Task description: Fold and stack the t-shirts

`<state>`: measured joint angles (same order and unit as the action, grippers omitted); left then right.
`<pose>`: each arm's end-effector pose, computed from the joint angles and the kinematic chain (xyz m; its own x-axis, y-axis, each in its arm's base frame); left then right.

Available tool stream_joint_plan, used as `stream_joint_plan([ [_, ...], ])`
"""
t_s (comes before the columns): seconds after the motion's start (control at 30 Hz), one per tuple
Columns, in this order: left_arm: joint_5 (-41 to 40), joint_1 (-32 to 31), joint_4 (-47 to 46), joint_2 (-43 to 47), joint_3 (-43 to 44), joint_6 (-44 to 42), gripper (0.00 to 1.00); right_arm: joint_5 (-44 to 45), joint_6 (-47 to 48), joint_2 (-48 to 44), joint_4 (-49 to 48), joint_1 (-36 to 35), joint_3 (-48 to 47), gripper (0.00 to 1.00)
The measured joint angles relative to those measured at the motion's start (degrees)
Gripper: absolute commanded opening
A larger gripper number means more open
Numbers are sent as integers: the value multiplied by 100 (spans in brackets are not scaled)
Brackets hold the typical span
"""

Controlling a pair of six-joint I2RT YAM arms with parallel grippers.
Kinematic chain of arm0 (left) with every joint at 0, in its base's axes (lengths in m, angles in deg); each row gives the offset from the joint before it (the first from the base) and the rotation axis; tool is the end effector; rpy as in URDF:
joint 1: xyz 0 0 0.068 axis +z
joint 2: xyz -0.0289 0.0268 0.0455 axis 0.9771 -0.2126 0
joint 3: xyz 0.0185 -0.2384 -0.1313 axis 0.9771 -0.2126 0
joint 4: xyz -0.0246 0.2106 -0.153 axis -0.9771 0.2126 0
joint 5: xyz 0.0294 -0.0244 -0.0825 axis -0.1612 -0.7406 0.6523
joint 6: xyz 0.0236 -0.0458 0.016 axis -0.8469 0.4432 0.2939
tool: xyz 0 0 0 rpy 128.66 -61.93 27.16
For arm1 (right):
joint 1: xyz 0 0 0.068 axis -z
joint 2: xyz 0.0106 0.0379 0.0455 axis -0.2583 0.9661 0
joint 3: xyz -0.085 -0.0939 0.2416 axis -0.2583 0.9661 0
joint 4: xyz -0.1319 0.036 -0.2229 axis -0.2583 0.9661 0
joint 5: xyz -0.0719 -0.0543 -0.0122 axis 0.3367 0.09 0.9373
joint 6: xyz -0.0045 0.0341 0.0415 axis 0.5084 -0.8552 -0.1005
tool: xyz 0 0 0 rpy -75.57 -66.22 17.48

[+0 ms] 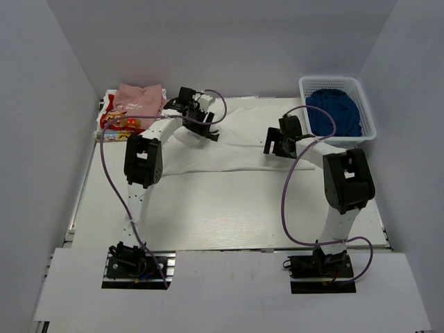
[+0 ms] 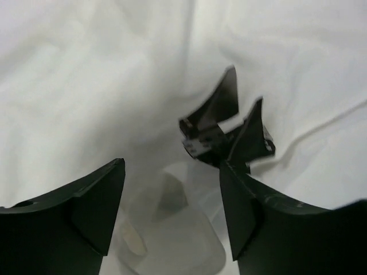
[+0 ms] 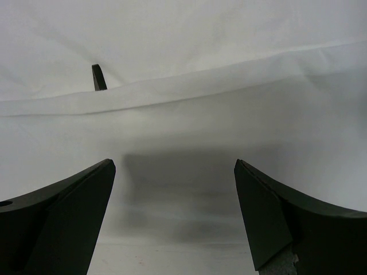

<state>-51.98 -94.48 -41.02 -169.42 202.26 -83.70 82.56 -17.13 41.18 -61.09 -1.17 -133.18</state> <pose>0.5065 -0.1622 0.1741 -0.6761 0.4496 -0.5838 0.5987 0.7970 -0.0795 0.3858 0.1057 0.1749 -0.7202 0.1537 -0.6765 0.0909 0.9876 0.1277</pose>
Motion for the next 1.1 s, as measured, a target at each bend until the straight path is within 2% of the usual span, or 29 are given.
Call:
stream_joint_plan([
  [0.07, -173, -11, -459, 90, -168, 7, 89, 0, 7, 0, 11, -2, 0, 90],
  [0.1, -291, -9, -695, 101, -188, 66, 90, 2, 9, 0, 13, -2, 0, 90],
  [0.13, -428, -9, -907, 101, -186, 144, 100, -2, 9, 0, 11, -2, 0, 90],
  [0.3, -841, 52, -1342, 153, 98, 708, 100, 22, 17, 0, 15, -2, 2, 90],
  [0.37, -839, 87, -1464, 426, -181, 920, 100, 28, 26, 0, 13, -2, 4, 90],
  [0.5, -535, 120, -1941, 2048, -2500, 1366, 100, 35, 35, 0, 9, -2, 15, 90],
  [0.6, 267, 81, -2535, 3335, -4319, 1821, 100, 11, 35, 0, -13, -2, 46, 90],
  [0.7, 960, 31, -2992, 3799, -5084, 2100, 100, -9, 33, 0, -13, -2, 109, 90],
  [0.77, 1244, -15, -3025, 3574, -4957, 2184, 100, -11, 35, 0, -17, -2, 140, 90],
  [0.87, 1458, 13, -2863, 2771, -4258, 2264, 100, -2, 37, 0, -79, -2, 195, 90],
  [0.97, 1464, 136, -2776, 2109, -3882, 2326, 100, 20, 35, -2, -96, -2, 195, 90],
  [1.1, 1488, 249, -2516, 1698, -3517, 2312, 100, 61, 39, -2, -96, -2, 195, 90],
])
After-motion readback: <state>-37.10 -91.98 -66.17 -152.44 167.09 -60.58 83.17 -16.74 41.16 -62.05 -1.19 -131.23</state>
